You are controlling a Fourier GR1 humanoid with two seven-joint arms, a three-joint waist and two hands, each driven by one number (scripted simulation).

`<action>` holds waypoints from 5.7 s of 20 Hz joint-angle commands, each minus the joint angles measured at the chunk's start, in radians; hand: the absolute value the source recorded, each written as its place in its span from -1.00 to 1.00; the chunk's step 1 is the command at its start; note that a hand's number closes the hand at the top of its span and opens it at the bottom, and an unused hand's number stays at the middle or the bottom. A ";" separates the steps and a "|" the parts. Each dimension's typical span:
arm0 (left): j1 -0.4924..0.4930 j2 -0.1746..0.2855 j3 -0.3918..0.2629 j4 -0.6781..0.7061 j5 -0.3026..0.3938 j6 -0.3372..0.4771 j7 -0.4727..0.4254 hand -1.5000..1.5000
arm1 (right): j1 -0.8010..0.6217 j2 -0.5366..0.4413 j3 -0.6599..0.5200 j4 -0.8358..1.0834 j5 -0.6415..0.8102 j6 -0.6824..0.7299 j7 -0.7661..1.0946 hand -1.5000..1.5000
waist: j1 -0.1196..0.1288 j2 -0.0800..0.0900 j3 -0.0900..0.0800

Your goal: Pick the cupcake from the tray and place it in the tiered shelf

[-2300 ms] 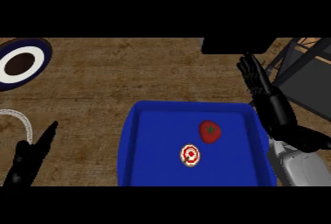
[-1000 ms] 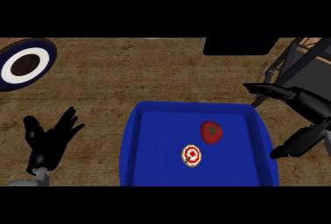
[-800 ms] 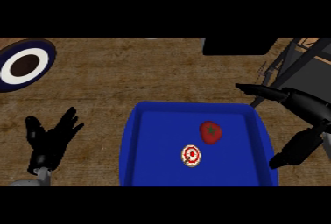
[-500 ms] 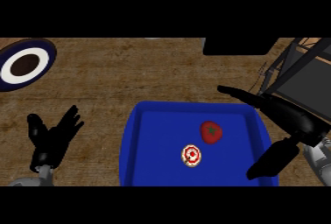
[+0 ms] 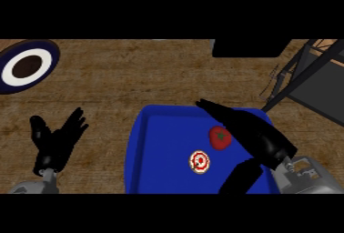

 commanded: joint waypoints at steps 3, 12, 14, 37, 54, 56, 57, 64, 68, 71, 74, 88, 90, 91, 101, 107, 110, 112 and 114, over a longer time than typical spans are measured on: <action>0.025 -0.042 -0.014 -0.018 -0.033 0.018 0.032 0.00 | 0.036 0.066 0.094 -0.025 0.119 0.044 0.079 -1.00 | -0.001 0.003 -0.003; -0.018 -0.036 0.047 0.040 -0.053 -0.041 0.022 0.00 | 0.102 0.128 0.110 0.037 0.325 0.057 0.056 -1.00 | -0.003 0.004 -0.003; -0.038 -0.060 0.054 0.091 -0.068 -0.034 -0.014 0.00 | 0.131 0.141 0.113 -0.014 0.353 0.053 0.088 -1.00 | -0.005 0.004 -0.003; 0.003 -0.105 0.101 -0.020 -0.130 -0.085 0.046 0.00 | 0.126 0.300 0.040 0.330 0.683 -0.026 -0.186 -1.00 | 0.000 0.004 -0.003; -0.001 -0.143 0.128 0.043 -0.171 -0.090 -0.021 0.00 | 0.114 0.351 0.115 0.580 0.780 -0.044 -0.477 1.00 | 0.000 0.005 -0.003; 0.043 -0.116 0.131 -0.057 -0.148 -0.106 0.080 0.00 | 0.191 0.322 0.124 0.522 0.778 -0.069 -0.507 1.00 | 0.000 0.003 -0.003; -0.050 -0.143 0.139 0.038 -0.155 -0.082 0.050 0.00 | 0.188 0.380 0.176 0.470 0.779 -0.065 -0.434 1.00 | -0.005 0.004 -0.003; 0.016 -0.112 0.164 0.001 -0.155 -0.084 0.037 0.00 | 0.266 0.357 -0.215 0.455 0.728 -0.237 -0.199 1.00 | -0.055 0.004 -0.003; 0.029 -0.124 0.151 -0.004 -0.143 -0.109 0.037 0.00 | 0.241 0.382 -0.286 0.384 0.777 -0.302 -0.038 1.00 | -0.021 0.002 -0.004; 0.035 -0.097 0.164 -0.042 -0.133 -0.118 0.073 0.00 | 0.232 0.372 -0.321 0.212 0.767 -0.346 -0.016 1.00 | -0.015 -0.001 -0.003; 0.034 -0.138 0.140 -0.013 -0.166 -0.086 0.043 0.00 | 0.225 0.383 -0.208 0.003 0.878 -0.318 0.133 1.00 | -0.022 -0.005 -0.005; 0.029 -0.147 0.135 -0.020 -0.172 -0.088 0.050 0.00 | -0.221 0.302 -0.453 -0.385 1.004 0.152 0.482 1.00 | -0.013 -0.003 -0.005; -0.022 -0.138 0.147 0.039 -0.172 -0.095 0.045 0.00 | -0.264 0.288 -0.507 -0.362 0.984 0.179 0.465 1.00 | -0.020 0.000 -0.005; -0.011 -0.131 0.144 -0.008 -0.163 -0.100 0.075 0.00 | -0.320 0.284 -0.545 -0.364 0.975 0.209 0.487 1.00 | -0.017 -0.004 -0.005; 0.027 -0.143 0.136 -0.048 -0.168 -0.100 0.066 0.00 | -0.574 0.073 -0.901 -0.106 0.854 0.261 0.345 1.00 | -0.005 -0.001 -0.004; 0.002 -0.153 0.141 -0.020 -0.163 -0.104 0.063 0.00 | -0.639 -0.062 -1.006 0.068 0.777 0.315 0.238 1.00 | -0.006 0.002 -0.004; 0.007 -0.153 0.135 -0.032 -0.188 -0.082 0.071 0.00 | -0.589 -0.105 -1.034 0.125 0.745 0.329 0.168 1.00 | -0.005 0.003 -0.003; -0.002 -0.105 0.186 -0.011 -0.128 -0.150 0.064 0.00 | -0.557 -0.133 -1.039 0.225 0.750 0.271 0.080 1.00 | 0.002 0.006 -0.003; 0.031 -0.178 0.127 -0.022 -0.192 -0.078 0.051 0.00 | -0.521 -0.163 -1.028 0.201 0.736 0.303 0.064 1.00 | -0.003 0.004 -0.003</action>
